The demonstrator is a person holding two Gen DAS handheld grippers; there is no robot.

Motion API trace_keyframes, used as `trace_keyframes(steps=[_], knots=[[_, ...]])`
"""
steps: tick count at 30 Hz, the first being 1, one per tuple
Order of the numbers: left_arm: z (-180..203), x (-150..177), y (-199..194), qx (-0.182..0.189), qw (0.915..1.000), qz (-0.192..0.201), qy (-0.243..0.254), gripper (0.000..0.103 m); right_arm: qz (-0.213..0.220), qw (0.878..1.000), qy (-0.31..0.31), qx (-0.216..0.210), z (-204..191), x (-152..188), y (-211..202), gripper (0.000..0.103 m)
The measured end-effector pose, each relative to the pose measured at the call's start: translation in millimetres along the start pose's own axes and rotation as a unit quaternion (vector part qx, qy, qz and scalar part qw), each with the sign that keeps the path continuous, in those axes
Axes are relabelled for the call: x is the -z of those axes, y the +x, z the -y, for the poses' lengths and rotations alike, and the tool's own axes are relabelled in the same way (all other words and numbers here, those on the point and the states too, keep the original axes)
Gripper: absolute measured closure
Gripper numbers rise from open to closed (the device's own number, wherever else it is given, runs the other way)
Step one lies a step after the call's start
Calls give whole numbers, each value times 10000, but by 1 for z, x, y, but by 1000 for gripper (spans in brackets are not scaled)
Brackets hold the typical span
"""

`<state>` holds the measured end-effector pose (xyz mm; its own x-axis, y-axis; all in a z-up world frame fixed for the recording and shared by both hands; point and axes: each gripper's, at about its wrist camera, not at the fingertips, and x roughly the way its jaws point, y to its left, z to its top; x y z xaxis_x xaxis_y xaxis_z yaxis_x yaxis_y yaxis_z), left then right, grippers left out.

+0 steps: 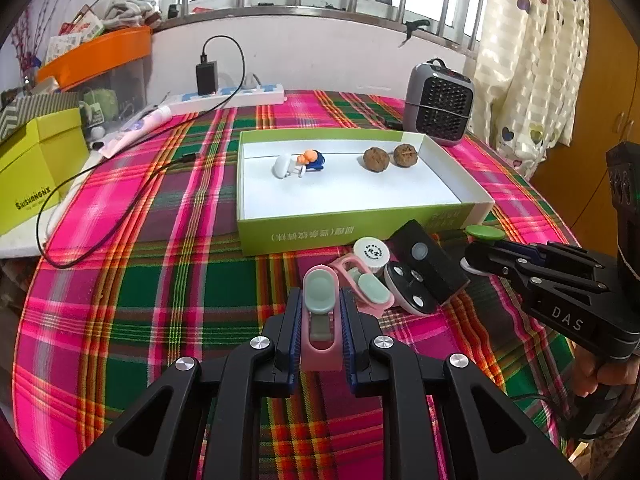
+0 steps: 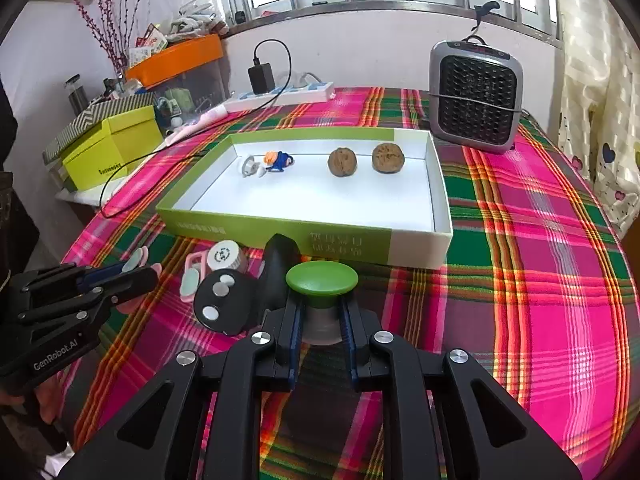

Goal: Organize objects
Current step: 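Lift the green knob with the right gripper while the left carries the pink clip toward the tray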

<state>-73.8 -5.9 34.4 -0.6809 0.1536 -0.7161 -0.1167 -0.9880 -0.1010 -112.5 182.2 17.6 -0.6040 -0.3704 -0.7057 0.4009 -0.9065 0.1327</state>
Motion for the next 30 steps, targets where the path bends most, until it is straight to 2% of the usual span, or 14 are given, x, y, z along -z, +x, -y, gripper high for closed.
trace_keyframes(steps=[14,30], knots=[[-3,-5,-9,203,9996,126,-125,87,215,9998,-8,-53,-1,-8,-12,85],[-2,-18,-13,191,9995,250,-89,87,364,9992,-35,-134,-2,-17,-17,85]])
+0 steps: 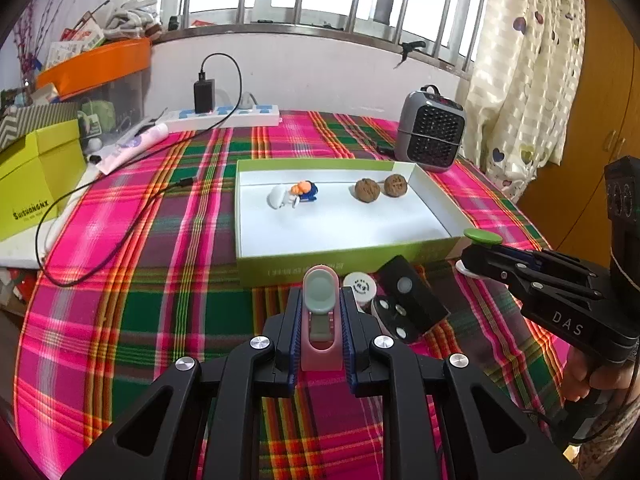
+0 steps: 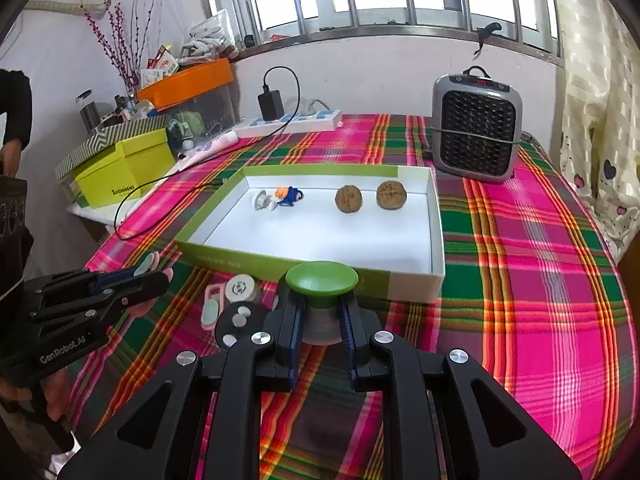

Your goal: Organize objects

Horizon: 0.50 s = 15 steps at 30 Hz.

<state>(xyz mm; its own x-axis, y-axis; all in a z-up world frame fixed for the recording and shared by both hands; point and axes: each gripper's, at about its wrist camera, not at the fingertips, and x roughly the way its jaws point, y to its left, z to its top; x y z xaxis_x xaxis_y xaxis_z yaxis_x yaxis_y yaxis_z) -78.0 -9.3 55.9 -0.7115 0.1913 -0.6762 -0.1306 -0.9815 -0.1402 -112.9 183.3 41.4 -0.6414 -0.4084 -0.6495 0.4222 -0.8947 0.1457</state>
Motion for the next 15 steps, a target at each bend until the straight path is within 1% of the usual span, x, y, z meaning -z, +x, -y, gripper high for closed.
trace_keyframes(steps=[15], knots=[[1,-23,13,15,10000,45,34,87,108,9998,-99,-112,0,-25,7,85]])
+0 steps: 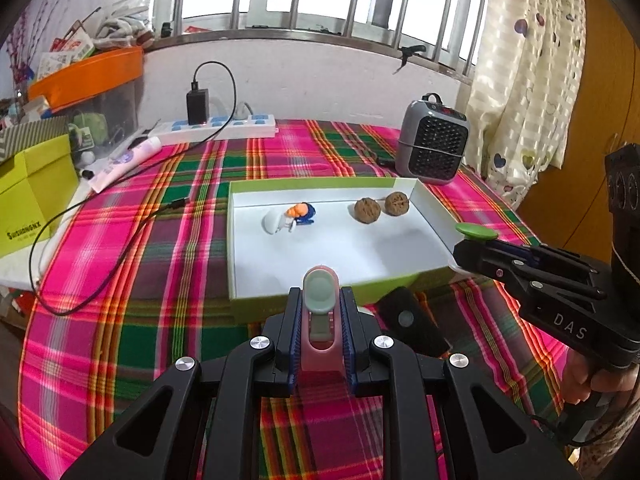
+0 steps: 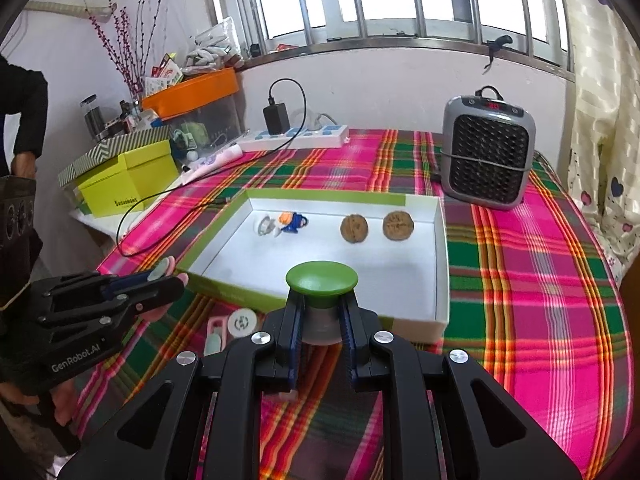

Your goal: Organize objects

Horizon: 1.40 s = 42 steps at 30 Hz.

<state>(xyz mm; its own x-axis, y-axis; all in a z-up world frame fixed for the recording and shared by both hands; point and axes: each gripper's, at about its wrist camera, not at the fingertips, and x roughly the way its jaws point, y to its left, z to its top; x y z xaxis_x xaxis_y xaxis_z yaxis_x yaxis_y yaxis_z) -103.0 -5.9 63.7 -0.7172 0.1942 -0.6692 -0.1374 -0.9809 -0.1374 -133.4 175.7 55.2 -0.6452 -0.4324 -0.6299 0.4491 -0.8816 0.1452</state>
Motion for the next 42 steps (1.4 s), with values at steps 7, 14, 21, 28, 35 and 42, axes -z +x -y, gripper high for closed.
trace_keyframes(steps=[7,14,21,28,35,42], knots=[[1,-11,13,-29,10000,-8,41,87,-35,10000,-61,-16,3,-13,13,85],[-2,-21,28,-62,10000,-40,18,87,-127,9999,-62,-79,9,-24,30,85],[-7,-28,44,-86,9999,-92,-10,87,-228,9996,-115,-136,12,-37,49,85],[-10,-32,59,-140,9997,-186,-35,87,-332,9991,-169,-197,13,-47,66,85],[-14,-34,73,-100,9994,-331,-73,87,-532,9980,-216,-258,14,-58,87,85],[-18,-37,86,-106,9988,-465,-119,87,-762,9961,-299,-330,12,-65,107,85]])
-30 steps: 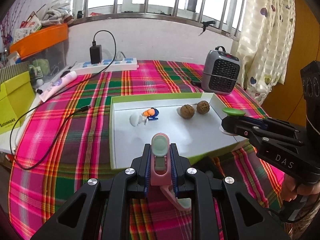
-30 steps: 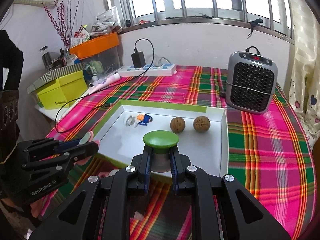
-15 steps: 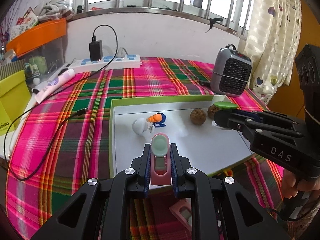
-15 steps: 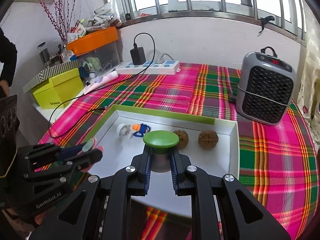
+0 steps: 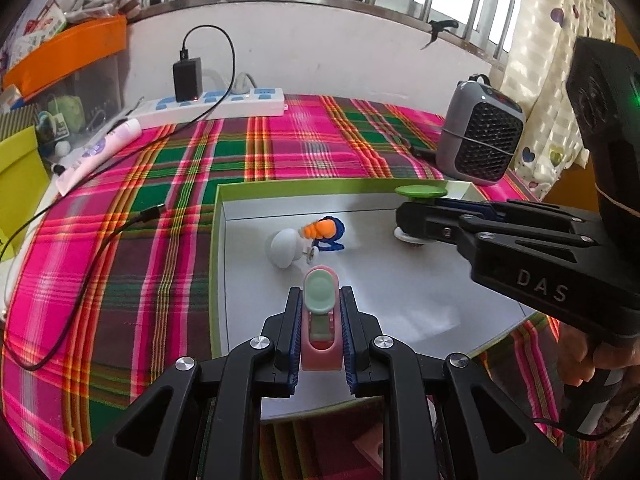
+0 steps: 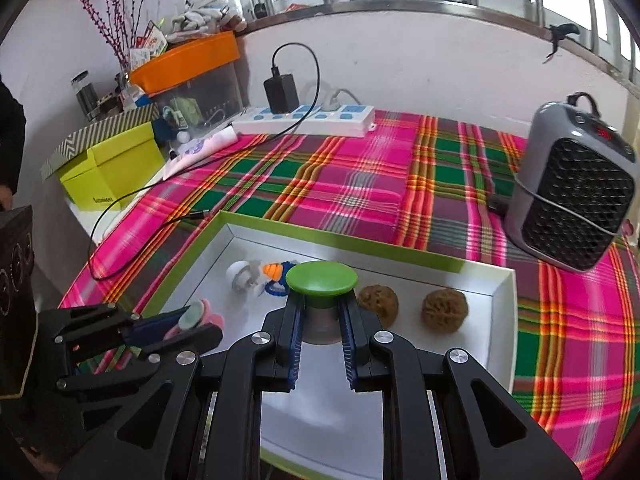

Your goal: Organize objects

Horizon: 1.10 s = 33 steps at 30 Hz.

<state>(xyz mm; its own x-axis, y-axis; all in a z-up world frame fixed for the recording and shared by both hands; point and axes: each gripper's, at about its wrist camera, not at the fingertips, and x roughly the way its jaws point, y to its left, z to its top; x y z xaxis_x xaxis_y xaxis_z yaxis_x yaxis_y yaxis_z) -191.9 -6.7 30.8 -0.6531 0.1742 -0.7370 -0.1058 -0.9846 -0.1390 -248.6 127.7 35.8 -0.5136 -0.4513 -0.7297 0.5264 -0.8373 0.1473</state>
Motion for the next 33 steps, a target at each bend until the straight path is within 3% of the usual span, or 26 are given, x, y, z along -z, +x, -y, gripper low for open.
trace_keyframes(steps=[16,33], knots=[[-4,-2,12,-48,9999,-93,-2,87,-299,9995,-111,40,0,-13,33,85],[-4,-2,13,-50,9999,-93,0,87,-427,9989,-153,64,1,-11,40,85]])
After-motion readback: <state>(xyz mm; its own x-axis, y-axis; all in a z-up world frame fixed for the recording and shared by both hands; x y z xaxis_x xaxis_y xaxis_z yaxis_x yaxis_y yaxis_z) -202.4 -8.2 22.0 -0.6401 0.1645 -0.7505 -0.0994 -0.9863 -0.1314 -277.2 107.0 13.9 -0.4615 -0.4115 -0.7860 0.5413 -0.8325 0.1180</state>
